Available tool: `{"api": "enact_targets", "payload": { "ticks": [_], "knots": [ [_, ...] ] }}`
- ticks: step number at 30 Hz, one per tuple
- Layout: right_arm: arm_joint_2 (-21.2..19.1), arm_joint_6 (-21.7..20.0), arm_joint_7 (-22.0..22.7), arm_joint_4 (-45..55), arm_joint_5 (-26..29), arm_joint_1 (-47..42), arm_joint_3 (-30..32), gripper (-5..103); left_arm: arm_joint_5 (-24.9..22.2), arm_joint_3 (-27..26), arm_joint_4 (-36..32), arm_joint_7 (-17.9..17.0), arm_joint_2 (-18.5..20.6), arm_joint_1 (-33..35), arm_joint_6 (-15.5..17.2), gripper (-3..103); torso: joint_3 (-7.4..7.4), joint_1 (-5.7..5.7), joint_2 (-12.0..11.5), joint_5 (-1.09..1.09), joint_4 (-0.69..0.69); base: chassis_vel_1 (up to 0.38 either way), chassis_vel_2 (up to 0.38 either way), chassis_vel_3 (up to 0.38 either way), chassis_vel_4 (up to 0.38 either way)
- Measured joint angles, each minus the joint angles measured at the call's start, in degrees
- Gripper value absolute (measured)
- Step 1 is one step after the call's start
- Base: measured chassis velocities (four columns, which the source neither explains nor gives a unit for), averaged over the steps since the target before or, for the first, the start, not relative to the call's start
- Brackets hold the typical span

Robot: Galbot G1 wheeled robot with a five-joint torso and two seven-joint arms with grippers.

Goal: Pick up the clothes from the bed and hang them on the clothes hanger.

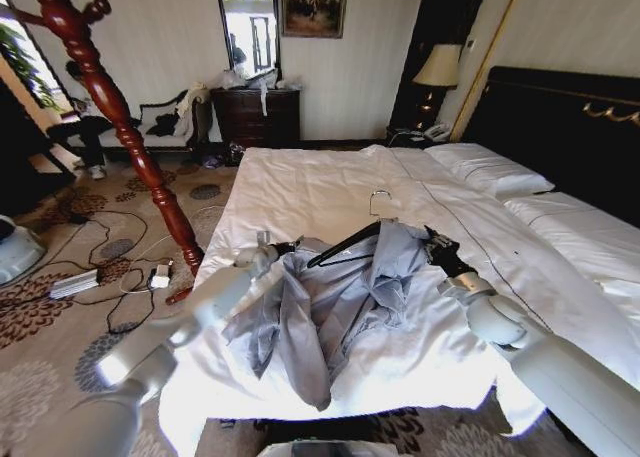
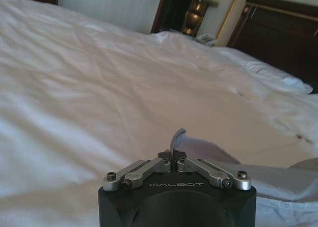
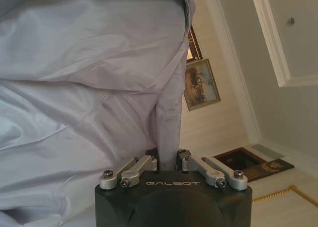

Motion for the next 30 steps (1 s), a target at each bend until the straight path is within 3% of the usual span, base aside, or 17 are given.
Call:
{"api": "enact_targets", "payload": {
  "ticks": [11, 18, 24, 30],
  "knots": [
    [-0.6, -1.6, 0.1, -0.4, 1.6, 1.2, -0.6, 15, -5.5, 0.1, -12.6, -2.5, 5.3, 0.2, -1.1, 0, 0.0, 0.0, 0.0, 0.0, 0.0, 0.0, 0.0, 0.0, 0.0],
    [0.4, -3.3, -0.1, -2.9, 1.2, 5.1, -4.8, 15, -9.0, 1.2, -25.2, -4.1, 12.2, -1.0, -0.9, 0, -0.01, 0.0, 0.0, 0.01, 0.02, 0.0, 0.0, 0.0, 0.0],
    [0.4, -4.1, 0.0, -4.8, 2.9, 7.4, -7.0, 15, -11.0, 1.3, -31.3, -5.2, 16.0, -0.6, -0.5, 0, -0.01, 0.0, 0.0, 0.0, 0.01, 0.0, 0.0, 0.0, 0.0],
    [0.9, -6.1, 0.4, -6.1, 5.8, 10.6, -11.4, 15, -11.3, 2.7, -34.3, -6.4, 16.6, -1.3, -0.2, 0, -0.01, 0.0, 0.0, 0.01, 0.03, 0.0, 0.0, 0.0, 0.0]
  ]
}}
